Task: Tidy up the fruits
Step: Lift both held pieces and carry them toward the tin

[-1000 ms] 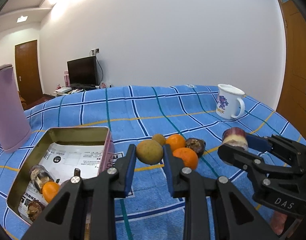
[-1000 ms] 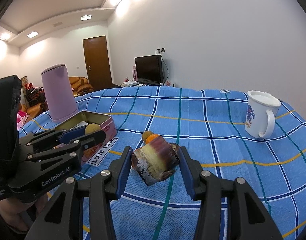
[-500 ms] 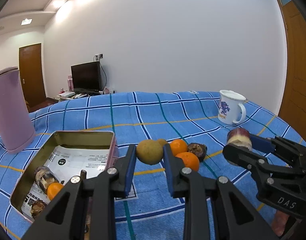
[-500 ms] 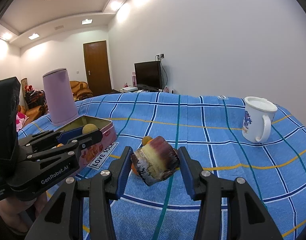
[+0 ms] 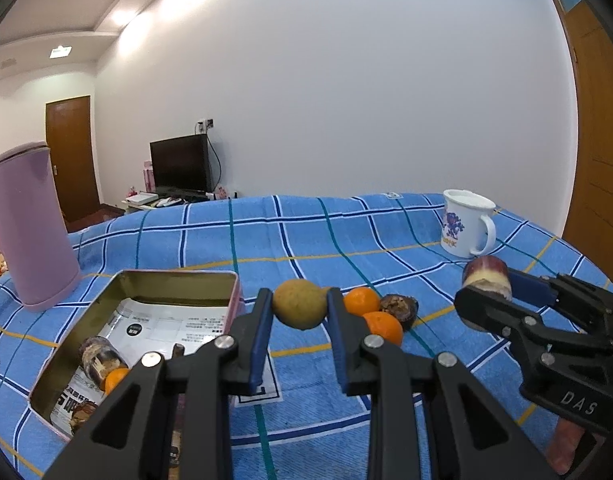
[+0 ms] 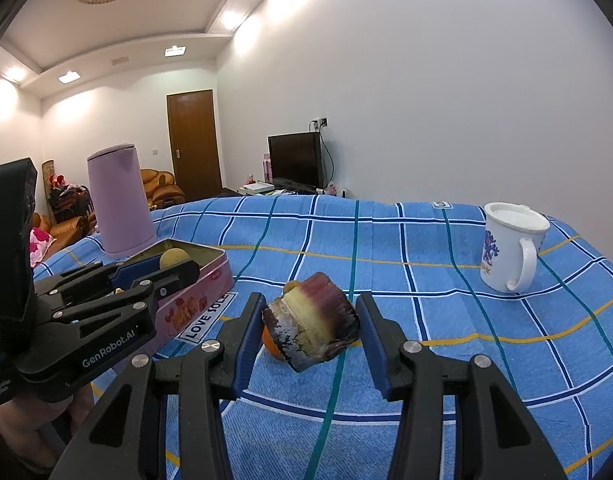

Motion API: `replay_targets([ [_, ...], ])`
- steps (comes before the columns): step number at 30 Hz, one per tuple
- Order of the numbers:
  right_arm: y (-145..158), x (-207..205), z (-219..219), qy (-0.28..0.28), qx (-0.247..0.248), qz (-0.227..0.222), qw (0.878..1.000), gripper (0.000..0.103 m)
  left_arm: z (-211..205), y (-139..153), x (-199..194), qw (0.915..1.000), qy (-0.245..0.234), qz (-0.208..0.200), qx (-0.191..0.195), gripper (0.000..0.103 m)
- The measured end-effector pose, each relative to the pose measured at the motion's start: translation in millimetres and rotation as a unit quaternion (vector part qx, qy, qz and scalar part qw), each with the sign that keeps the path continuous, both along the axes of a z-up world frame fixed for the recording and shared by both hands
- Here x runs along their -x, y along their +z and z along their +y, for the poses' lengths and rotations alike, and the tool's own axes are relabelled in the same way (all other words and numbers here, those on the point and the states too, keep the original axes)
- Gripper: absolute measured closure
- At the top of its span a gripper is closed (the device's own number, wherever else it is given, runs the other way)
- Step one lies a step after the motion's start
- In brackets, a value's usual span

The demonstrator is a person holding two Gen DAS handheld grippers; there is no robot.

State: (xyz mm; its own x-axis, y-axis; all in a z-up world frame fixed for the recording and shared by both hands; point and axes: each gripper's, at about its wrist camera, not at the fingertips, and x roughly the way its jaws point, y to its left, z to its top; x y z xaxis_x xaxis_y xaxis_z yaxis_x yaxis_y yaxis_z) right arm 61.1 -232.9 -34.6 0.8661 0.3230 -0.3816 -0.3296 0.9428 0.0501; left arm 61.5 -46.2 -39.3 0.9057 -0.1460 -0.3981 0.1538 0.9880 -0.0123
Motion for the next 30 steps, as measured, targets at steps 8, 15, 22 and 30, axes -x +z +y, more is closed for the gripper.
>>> replay_targets([
  [8, 3, 6, -2, -0.017, -0.003, -0.018, 1.0, 0.055, 0, 3, 8, 0.9996, 0.022, -0.018, -0.006, 0.075],
  [15, 4, 7, 0, -0.031, -0.002, -0.023, 0.999, 0.054, 0, 2, 5, 0.999, 0.042, -0.009, -0.013, 0.075],
  [22, 4, 8, 4, -0.037, 0.002, -0.022, 0.999, 0.054, 2, 2, 6, 0.9991, 0.041, -0.008, -0.008, 0.075],
  [30, 4, 6, 12, -0.032, 0.006, -0.02, 0.999, 0.054, 4, 2, 5, 0.9991, 0.042, -0.004, -0.003, 0.075],
])
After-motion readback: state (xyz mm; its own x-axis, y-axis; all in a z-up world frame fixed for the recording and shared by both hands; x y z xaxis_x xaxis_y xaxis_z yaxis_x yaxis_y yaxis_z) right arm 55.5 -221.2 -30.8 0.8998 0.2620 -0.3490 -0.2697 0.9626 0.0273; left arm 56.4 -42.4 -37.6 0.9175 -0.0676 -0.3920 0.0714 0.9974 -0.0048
